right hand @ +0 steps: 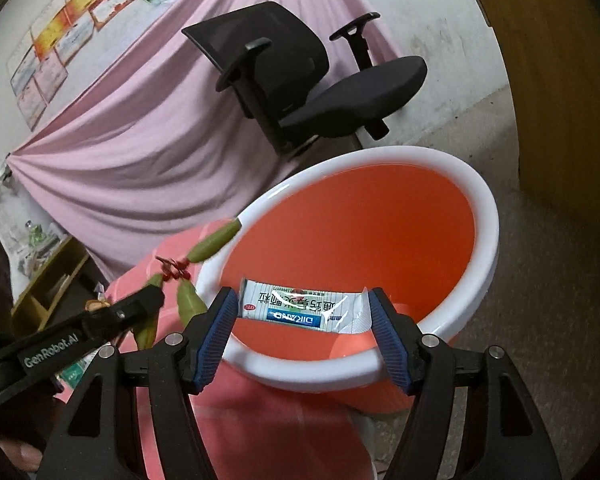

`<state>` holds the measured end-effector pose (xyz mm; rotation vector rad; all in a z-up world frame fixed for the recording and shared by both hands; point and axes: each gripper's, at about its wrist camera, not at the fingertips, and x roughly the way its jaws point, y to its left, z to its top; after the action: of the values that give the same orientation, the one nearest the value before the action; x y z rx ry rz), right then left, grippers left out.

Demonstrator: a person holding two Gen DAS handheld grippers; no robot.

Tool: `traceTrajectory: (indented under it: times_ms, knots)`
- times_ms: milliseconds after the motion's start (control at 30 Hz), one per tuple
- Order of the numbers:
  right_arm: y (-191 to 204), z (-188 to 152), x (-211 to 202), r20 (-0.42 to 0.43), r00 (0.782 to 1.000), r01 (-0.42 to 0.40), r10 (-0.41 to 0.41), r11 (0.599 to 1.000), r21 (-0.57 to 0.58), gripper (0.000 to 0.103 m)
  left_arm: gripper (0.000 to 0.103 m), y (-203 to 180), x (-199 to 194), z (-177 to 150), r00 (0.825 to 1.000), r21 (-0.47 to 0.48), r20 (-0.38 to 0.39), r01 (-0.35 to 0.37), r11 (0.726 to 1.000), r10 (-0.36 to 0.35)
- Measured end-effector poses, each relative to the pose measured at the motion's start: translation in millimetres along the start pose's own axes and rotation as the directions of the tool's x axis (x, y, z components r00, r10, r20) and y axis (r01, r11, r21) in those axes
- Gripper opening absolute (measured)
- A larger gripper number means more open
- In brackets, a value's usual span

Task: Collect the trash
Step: 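Carry the tube over the orange bucket and open the right tool, then return both tools to the table and close the left tool on the green-white box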

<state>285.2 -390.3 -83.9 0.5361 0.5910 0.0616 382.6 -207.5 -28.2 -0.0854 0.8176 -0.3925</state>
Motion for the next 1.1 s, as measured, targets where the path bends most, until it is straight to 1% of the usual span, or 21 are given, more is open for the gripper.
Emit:
traceTrajectory:
  times_ms: [33, 100, 267, 300, 367, 433, 467, 500, 567, 600, 633, 667, 733, 833, 867, 900, 933, 967, 1000, 1033, 1100]
  knots:
    - [-0.4, 0.4, -1.0, 0.003, 1.000, 0.002, -0.002, 1.000, 0.002, 0.068, 0.022, 1.2, -0.5, -0.6, 1.000, -0.008, -0.004, -0.005, 1.000, 0.005]
    - [-0.9, 1.6, -0.9, 0.003, 1.000, 0.002, -0.003, 1.000, 0.014, 0.068, 0.034, 5.3, -4.9, -3.9, 1.000, -0.030, 0.003, -0.004, 1.000, 0.004]
    - [-0.9, 1.8, 0.3, -0.003, 1.000, 0.020, -0.020, 1.000, 0.022, 0.071, 0.034, 17.5, -19.5, -9.4, 1.000, -0.073, 0.017, 0.006, 0.997, -0.005]
    - [0.0, 2.3, 0.9, -0.003, 1.000, 0.024, -0.024, 1.000, 0.017, 0.074, 0.035, 18.7, -24.4, -12.3, 1.000, -0.076, 0.021, 0.006, 0.997, -0.005]
    - [2.9, 3.1, 0.8, 0.002, 0.999, 0.034, -0.034, 0.999, 0.003, 0.077, 0.039, 21.9, -34.0, -15.7, 0.999, -0.085, 0.041, 0.003, 0.996, 0.000]
    - [6.3, 4.1, -1.0, 0.016, 0.999, 0.041, -0.041, 0.999, -0.020, 0.079, 0.046, 27.5, -47.2, -19.3, 0.997, -0.096, 0.079, 0.004, 0.995, 0.003]
    - [9.6, 4.1, -3.5, 0.031, 0.999, 0.045, -0.044, 0.998, -0.035, 0.080, 0.048, 28.4, -50.8, -19.2, 0.995, -0.097, 0.097, 0.003, 0.995, 0.007]
    - [10.8, 3.9, -4.9, 0.042, 0.998, 0.046, -0.044, 0.998, -0.044, 0.084, 0.050, 31.4, -59.1, -20.7, 0.993, -0.093, 0.121, -0.003, 0.996, 0.014]
    - [18.6, 4.3, -10.8, 0.079, 0.996, 0.046, -0.040, 0.996, -0.077, 0.088, 0.050, 33.3, -72.1, -23.7, 0.986, -0.074, 0.162, -0.021, 0.997, 0.033]
    - [21.1, 4.2, -12.0, 0.091, 0.995, 0.046, -0.039, 0.995, -0.085, 0.096, 0.050, 34.2, -77.6, -24.9, 0.983, -0.066, 0.180, -0.034, 0.997, 0.046]
    - [25.4, 3.7, -15.1, 0.114, 0.993, 0.048, -0.037, 0.994, -0.096, 0.103, 0.050, 36.1, -85.7, -27.1, 0.977, -0.056, 0.205, -0.053, 0.997, 0.063]
    - [29.8, 3.0, -18.3, 0.137, 0.990, 0.047, -0.032, 0.993, -0.107, 0.103, 0.051, 37.9, -92.6, -30.1, 0.971, -0.049, 0.226, -0.065, 0.997, 0.074]
    - [36.6, 3.6, -21.0, 0.159, 0.987, 0.046, -0.026, 0.992, -0.121, 0.103, 0.058, 43.0, -106.6, -36.2, 0.960, -0.043, 0.265, -0.085, 0.995, 0.094]
    - [50.1, 1.9, -28.1, 0.206, 0.978, 0.034, -0.002, 0.988, -0.151, 0.103, 0.060, 54.3, -125.9, -46.9, 0.941, -0.059, 0.318, -0.104, 0.993, 0.118]
    - [56.2, 1.2, -30.8, 0.224, 0.975, 0.030, 0.008, 0.986, -0.167, 0.103, 0.061, 58.5, -129.3, -49.1, 0.937, -0.062, 0.326, -0.110, 0.992, 0.125]
    - [62.3, 0.5, -33.1, 0.239, 0.971, 0.027, 0.017, 0.983, -0.181, 0.103, 0.066, 63.5, -136.6, -52.7, 0.930, -0.068, 0.339, -0.126, 0.990, 0.142]
    - [67.3, -0.4, -35.4, 0.253, 0.967, 0.025, 0.026, 0.981, -0.194, 0.103, 0.075, 67.8, -141.1, -55.4, 0.922, -0.075, 0.353, -0.142, 0.987, 0.160]
    - [74.4, -1.5, -38.5, 0.271, 0.962, 0.023, 0.037, 0.977, -0.212, 0.103, 0.082, 73.4, -148.3, -59.7, 0.906, -0.088, 0.378, -0.170, 0.982, 0.191]
    - [79.5, -2.5, -40.1, 0.281, 0.959, 0.021, 0.044, 0.974, -0.224, 0.103, 0.093, 78.9, -155.3, -64.4, 0.884, -0.106, 0.409, -0.203, 0.974, 0.228]
    - [87.2, -4.1, -43.3, 0.298, 0.953, 0.016, 0.060, 0.969, -0.246, 0.103, 0.099, 84.3, -162.4, -68.2, 0.855, -0.126, 0.444, -0.235, 0.964, 0.267]
    - [101.7, -7.0, -48.0, 0.319, 0.943, 0.005, 0.091, 0.958, -0.288, 0.103, 0.100, 94.9, -171.7, -75.8, 0.813, -0.157, 0.489, -0.273, 0.949, 0.315]
